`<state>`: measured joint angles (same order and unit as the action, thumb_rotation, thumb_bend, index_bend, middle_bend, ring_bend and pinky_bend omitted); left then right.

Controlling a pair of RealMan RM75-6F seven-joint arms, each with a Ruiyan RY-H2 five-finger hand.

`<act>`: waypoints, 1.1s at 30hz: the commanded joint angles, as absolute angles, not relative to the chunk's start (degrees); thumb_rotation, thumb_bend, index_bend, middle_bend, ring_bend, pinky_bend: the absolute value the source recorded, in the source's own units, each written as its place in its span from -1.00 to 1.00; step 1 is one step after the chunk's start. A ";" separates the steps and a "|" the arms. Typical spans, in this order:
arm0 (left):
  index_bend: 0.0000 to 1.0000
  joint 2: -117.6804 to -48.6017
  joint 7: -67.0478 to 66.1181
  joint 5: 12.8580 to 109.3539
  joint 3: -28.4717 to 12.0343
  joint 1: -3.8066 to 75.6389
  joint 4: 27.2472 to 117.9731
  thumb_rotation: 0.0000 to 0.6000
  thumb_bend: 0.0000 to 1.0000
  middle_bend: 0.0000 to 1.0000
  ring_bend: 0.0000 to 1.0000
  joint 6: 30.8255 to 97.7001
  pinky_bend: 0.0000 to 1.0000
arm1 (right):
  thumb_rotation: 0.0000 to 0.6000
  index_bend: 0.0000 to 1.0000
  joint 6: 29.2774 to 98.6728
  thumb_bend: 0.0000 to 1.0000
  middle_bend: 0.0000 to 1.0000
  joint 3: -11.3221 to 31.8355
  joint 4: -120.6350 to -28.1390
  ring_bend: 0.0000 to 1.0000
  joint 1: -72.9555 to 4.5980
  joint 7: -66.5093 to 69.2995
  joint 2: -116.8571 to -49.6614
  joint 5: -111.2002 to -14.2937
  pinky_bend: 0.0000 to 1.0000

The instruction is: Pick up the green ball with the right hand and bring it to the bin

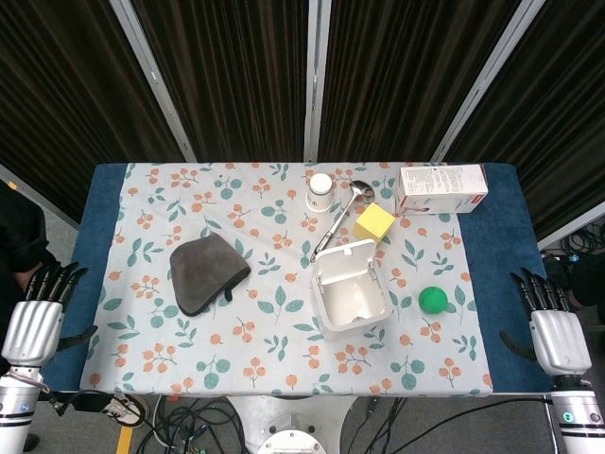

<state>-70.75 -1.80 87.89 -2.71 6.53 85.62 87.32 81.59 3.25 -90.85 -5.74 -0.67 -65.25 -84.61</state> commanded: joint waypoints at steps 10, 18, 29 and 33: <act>-0.74 -70.43 -1.58 88.85 -2.68 6.60 86.16 1.00 -1.00 -0.79 -1.00 87.89 -0.88 | 1.00 -1.00 80.06 -0.74 -1.00 3.14 -90.97 -1.00 -6.20 -1.04 -65.25 -83.84 -1.00; -0.74 -71.39 -0.41 89.76 -2.14 6.03 84.93 1.00 -1.00 -0.79 -1.00 88.98 -0.88 | 1.00 -1.00 72.75 -0.74 -1.00 2.81 -88.07 -1.00 -9.99 -3.64 -67.87 -82.64 -1.00; -0.74 -72.13 0.82 89.98 -1.91 6.48 83.43 1.00 -1.00 -0.79 -1.00 88.11 -0.88 | 1.00 -1.00 62.36 -0.73 -0.98 5.14 -85.41 -1.00 -17.23 -9.83 -73.04 -77.49 -0.87; -0.74 -72.26 1.20 89.26 -1.87 6.51 83.04 1.00 -1.00 -0.79 -1.00 87.33 -0.88 | 1.00 -1.00 59.72 -0.72 -0.97 5.48 -85.15 -1.00 -19.22 -10.94 -74.39 -76.23 -0.73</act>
